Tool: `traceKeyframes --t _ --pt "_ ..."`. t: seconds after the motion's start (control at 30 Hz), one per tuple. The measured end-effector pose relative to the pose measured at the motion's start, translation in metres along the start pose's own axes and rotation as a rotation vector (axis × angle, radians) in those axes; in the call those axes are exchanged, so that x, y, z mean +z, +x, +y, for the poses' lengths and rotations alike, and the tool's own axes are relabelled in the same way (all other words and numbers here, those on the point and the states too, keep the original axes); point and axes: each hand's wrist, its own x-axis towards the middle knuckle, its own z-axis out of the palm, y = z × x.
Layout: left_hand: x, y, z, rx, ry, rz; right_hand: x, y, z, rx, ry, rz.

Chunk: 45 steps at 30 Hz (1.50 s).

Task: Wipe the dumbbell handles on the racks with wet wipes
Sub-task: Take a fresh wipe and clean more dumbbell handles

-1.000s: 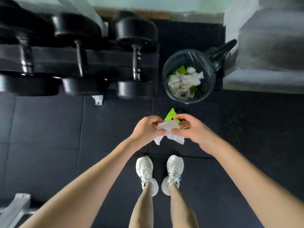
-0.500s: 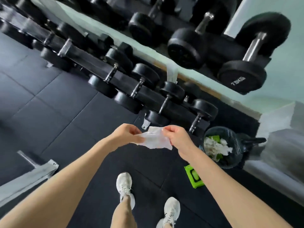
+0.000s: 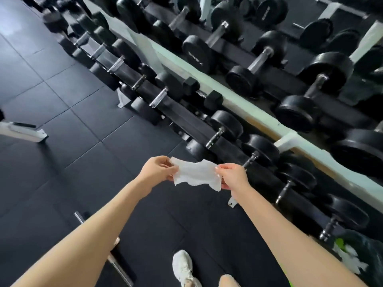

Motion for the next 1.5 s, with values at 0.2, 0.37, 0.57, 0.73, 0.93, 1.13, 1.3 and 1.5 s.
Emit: traceKeyframes --t 0.2,0.37,0.57,0.73,0.93,1.13,1.3,1.5 --pt "-0.080 0.091 0.021 -0.003 -0.043 0.144 0.096 0.056 -0.073 -0.065 0.069 0.039" --pt "-0.134 0.184 0.056 0.037 -0.035 0.180 0.181 0.120 -0.143 -0.088 0.108 -0.015" --pt "-0.193 0.297 0.081 0.080 0.274 0.147 0.282 0.210 -0.209 0.069 0.318 -0.199" --pt "-0.238 0.370 0.073 0.139 0.476 -0.074 0.348 0.264 -0.242 0.200 0.502 -0.232" --pt "-0.298 0.460 0.058 0.222 0.549 -0.328 0.415 0.334 -0.262 0.418 0.627 -0.029" --pt "-0.375 0.567 0.037 0.250 0.598 -0.328 0.465 0.399 -0.257 0.440 0.681 0.409" --pt "-0.377 0.623 0.009 0.184 0.610 -0.310 0.471 0.435 -0.242 0.269 0.248 0.728" --pt "-0.324 0.659 -0.021 0.054 0.640 -0.379 0.453 0.502 -0.218 0.064 -0.124 0.758"
